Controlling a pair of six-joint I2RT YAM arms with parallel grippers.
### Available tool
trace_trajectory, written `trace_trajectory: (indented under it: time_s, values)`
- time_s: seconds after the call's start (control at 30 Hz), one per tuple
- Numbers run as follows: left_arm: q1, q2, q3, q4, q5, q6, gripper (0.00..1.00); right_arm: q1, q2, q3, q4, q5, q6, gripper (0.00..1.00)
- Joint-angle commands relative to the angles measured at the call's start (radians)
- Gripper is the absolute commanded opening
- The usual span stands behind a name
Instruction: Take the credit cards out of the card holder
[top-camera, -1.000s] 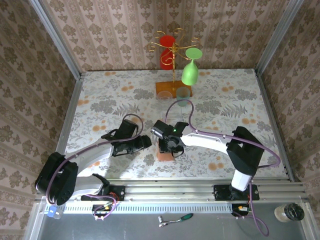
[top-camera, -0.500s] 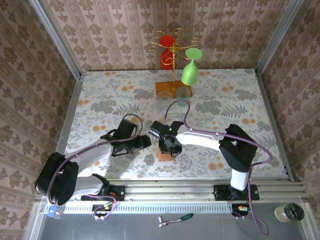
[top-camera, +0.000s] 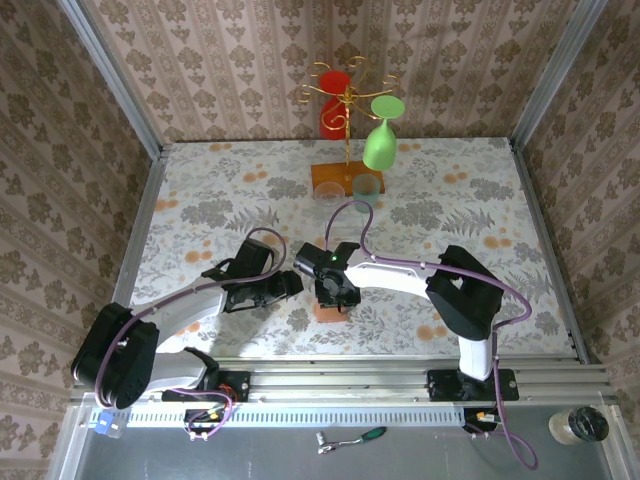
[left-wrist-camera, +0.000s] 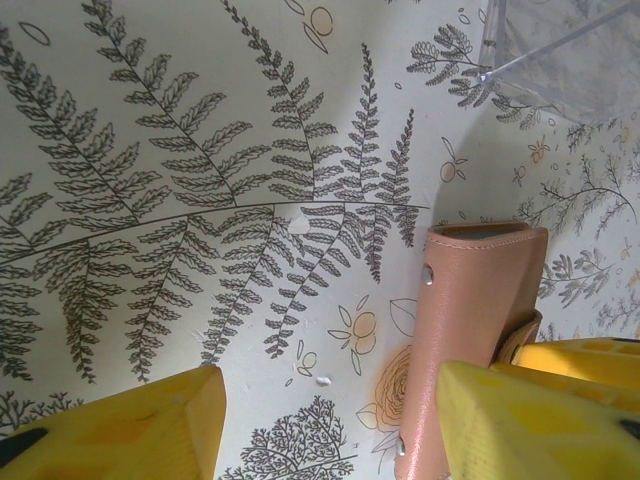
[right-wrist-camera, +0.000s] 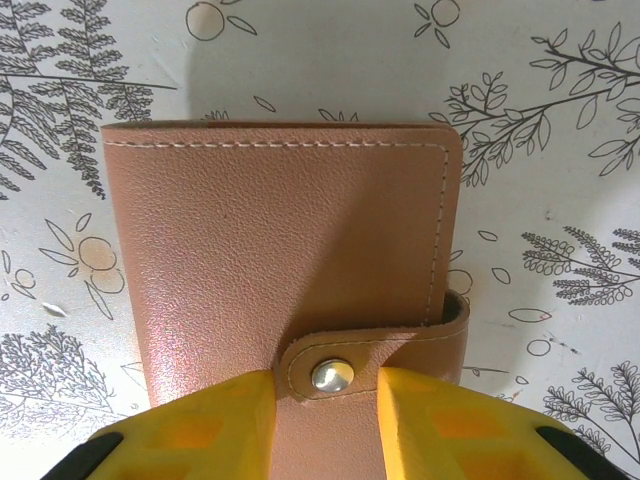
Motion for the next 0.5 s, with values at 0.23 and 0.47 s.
trace_trajectory:
  time_s: [0.23,0.47]
  values:
    - [-0.026,0.013,0.049,0.005,0.038,0.026,0.50,-0.013,0.017,-0.055,0.048,-0.020,-0.006,0.26]
    - [-0.097,0.062,0.084,0.048,0.032,-0.021,0.47,-0.030,-0.011,-0.108,0.093,-0.040,-0.008,0.19]
